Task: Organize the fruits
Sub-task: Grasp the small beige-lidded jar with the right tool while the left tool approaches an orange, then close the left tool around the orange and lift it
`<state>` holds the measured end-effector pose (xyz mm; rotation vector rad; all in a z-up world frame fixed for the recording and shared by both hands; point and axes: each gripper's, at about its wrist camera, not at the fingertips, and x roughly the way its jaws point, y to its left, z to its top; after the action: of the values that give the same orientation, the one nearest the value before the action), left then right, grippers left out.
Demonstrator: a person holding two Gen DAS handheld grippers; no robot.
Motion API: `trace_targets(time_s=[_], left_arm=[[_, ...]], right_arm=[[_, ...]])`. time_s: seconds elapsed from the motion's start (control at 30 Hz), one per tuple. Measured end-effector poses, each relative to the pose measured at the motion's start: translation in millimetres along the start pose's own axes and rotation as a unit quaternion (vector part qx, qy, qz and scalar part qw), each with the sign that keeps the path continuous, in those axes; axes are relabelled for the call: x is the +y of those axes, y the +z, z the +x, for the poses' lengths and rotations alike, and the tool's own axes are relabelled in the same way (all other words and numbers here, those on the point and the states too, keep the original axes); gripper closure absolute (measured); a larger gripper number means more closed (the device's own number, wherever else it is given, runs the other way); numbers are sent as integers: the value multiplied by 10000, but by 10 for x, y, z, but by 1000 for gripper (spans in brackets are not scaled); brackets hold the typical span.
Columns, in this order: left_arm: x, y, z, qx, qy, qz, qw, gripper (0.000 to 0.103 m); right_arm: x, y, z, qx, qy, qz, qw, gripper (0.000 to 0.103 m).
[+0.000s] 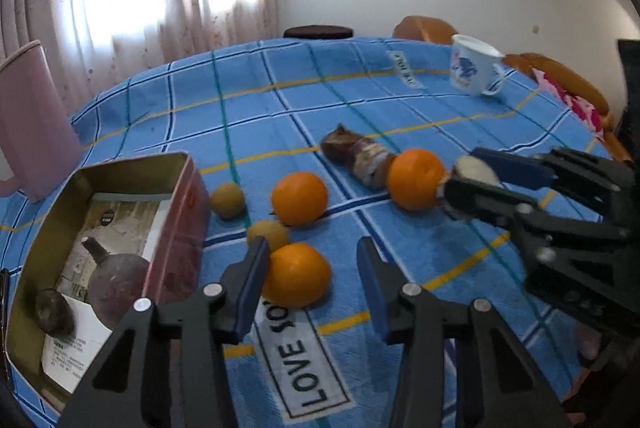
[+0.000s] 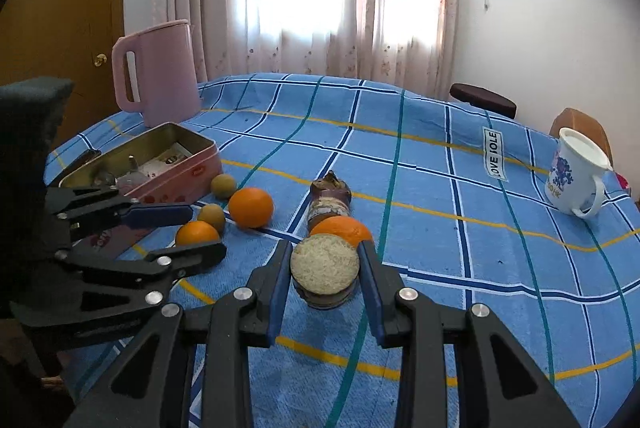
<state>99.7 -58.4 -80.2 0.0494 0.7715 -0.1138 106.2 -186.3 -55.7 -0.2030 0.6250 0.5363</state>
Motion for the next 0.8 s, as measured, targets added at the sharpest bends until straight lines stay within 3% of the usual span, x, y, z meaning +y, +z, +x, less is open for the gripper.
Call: trace_targets(time_s=[0.3, 0.4, 0.8], left_arm=[[71, 44, 193, 398, 92, -64, 9991, 56], [69, 36, 165, 334, 44, -50, 9994, 61], [31, 15, -68, -204, -322, -39, 9993, 62]], right_arm=[[-29, -3, 55, 102, 89, 78, 9999, 68], [-36, -6, 55, 101, 100, 89, 9999, 68], [-67, -19, -29, -124, 151, 165, 9997, 68]])
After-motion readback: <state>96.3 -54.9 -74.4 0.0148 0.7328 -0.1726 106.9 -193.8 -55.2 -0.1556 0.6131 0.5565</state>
